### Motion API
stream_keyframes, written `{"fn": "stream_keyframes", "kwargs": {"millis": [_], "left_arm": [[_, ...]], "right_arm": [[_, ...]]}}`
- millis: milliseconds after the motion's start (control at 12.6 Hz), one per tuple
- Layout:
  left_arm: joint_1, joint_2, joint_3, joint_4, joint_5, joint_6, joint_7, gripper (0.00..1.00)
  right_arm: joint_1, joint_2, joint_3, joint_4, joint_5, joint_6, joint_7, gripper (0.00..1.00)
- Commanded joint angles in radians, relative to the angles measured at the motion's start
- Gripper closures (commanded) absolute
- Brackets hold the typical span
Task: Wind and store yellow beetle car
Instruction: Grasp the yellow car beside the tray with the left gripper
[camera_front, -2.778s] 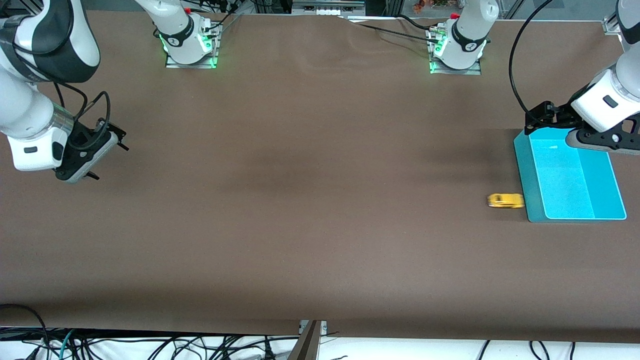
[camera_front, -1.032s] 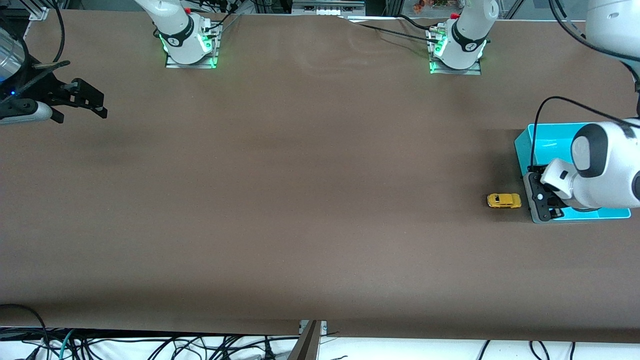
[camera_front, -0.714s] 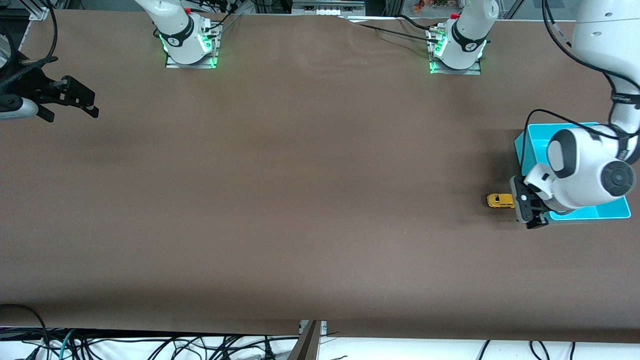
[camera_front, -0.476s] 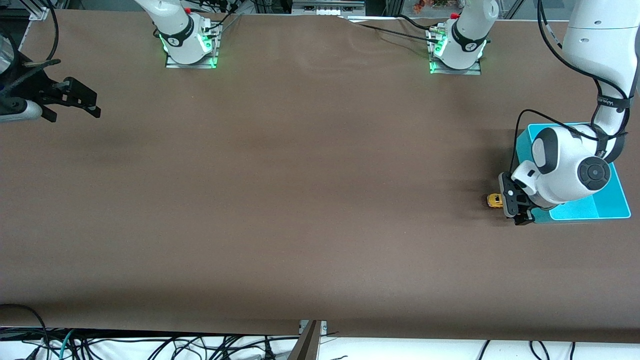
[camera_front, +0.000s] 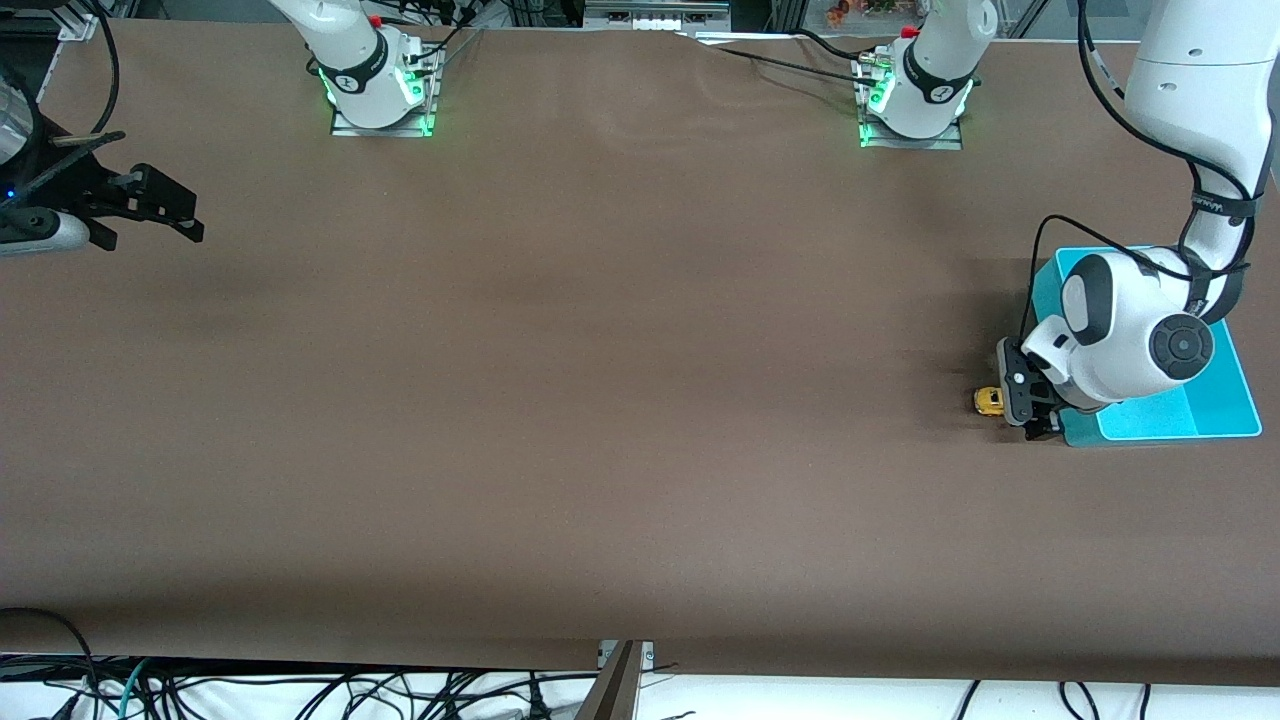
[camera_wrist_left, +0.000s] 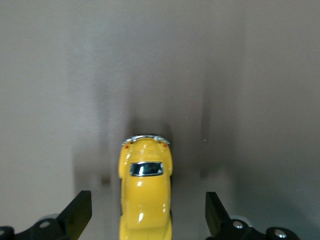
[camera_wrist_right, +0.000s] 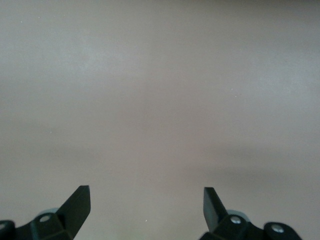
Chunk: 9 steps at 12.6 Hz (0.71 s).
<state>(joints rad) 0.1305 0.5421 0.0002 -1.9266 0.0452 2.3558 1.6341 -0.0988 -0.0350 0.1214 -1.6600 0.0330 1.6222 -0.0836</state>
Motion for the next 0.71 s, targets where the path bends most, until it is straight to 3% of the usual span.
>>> {"fn": "stream_keyframes", "kwargs": {"millis": [0, 79, 159, 317, 635], "left_arm": [[0.012, 0.009, -0.005, -0.006, 0.024, 0.014, 0.027, 0.29], [0.020, 0.009, -0.005, -0.006, 0.024, 0.014, 0.027, 0.55], [0.021, 0.010, -0.005, -0.006, 0.024, 0.013, 0.027, 0.73], [0.021, 0.018, -0.005, -0.003, 0.024, 0.013, 0.026, 0.79], [0.011, -0.022, -0.009, 0.014, 0.022, -0.051, 0.020, 0.79]], "right_arm": [[-0.001, 0.009, -0.002, 0.028, -0.008, -0.024, 0.005, 0.00], [-0.001, 0.009, -0.002, 0.028, -0.008, -0.024, 0.005, 0.00], [-0.001, 0.009, 0.000, 0.028, -0.008, -0.024, 0.005, 0.00], [-0.001, 0.009, -0.002, 0.028, -0.008, -0.025, 0.005, 0.00], [0.001, 0.009, 0.000, 0.026, -0.010, -0.028, 0.005, 0.00]]}}
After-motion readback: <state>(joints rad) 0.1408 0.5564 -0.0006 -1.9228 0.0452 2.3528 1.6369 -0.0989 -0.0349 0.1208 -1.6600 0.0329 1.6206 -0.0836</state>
